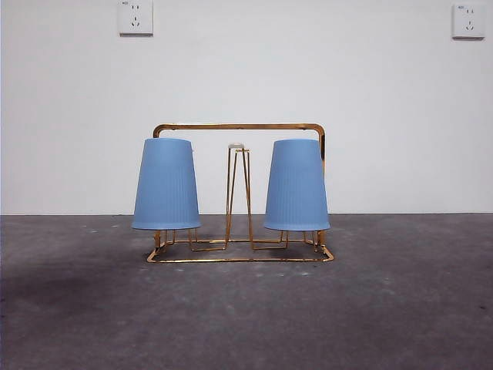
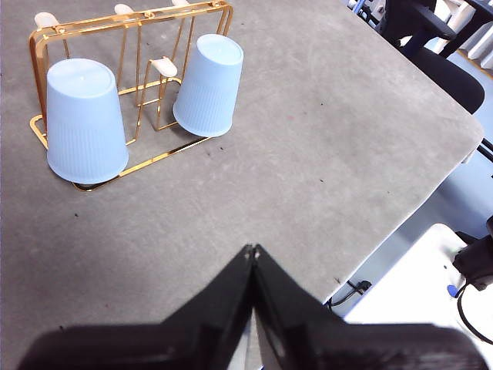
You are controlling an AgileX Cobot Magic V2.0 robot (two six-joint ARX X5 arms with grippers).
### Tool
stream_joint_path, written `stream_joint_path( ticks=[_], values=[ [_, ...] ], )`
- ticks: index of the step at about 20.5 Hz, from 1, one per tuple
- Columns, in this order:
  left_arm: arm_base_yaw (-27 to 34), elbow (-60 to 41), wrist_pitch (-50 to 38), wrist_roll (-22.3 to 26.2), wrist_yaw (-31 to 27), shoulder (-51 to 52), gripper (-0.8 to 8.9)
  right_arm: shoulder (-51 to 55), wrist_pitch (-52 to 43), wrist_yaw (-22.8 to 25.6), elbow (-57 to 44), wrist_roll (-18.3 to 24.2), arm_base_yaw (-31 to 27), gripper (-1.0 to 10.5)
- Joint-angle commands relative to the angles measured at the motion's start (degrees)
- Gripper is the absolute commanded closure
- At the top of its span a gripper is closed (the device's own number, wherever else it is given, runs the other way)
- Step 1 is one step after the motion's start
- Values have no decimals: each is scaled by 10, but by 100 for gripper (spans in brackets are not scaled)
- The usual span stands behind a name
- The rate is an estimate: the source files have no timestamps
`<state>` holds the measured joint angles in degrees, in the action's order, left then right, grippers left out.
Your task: Pick up cup 1,put cup 1 in the cup rack,pick up cup 2,put cup 2 in the cup rack
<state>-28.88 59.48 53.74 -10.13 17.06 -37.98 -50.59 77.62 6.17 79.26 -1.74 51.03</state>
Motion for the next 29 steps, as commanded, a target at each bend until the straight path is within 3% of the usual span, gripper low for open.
stream_joint_path(
  ticks=[1, 8, 12, 15, 17, 21, 24, 29],
  values=[
    [1, 0, -2, -1, -2, 1, 817, -6, 12, 3, -4, -7, 0, 942],
    [1, 0, 3, -2, -1, 1, 817, -13, 12, 3, -4, -7, 0, 942],
    [1, 0, -1, 14, -29, -9, 817, -13, 12, 3, -4, -7, 0, 942],
    [1, 0, -73, 78, -141, -11, 816, -13, 12, 3, -4, -7, 0, 942],
    [2, -1, -148, 135, -160, -10, 816, -13, 12, 3, -4, -7, 0, 942],
    [84, -2, -264, 259, -130, 22, 816, -13, 12, 3, -4, -7, 0, 941],
    [163, -10, -274, 281, -76, 56, 816, -13, 12, 3, -4, -7, 0, 942],
    [237, -65, -303, 299, -83, 100, 816, -14, 12, 3, -4, -7, 0, 942]
  ],
)
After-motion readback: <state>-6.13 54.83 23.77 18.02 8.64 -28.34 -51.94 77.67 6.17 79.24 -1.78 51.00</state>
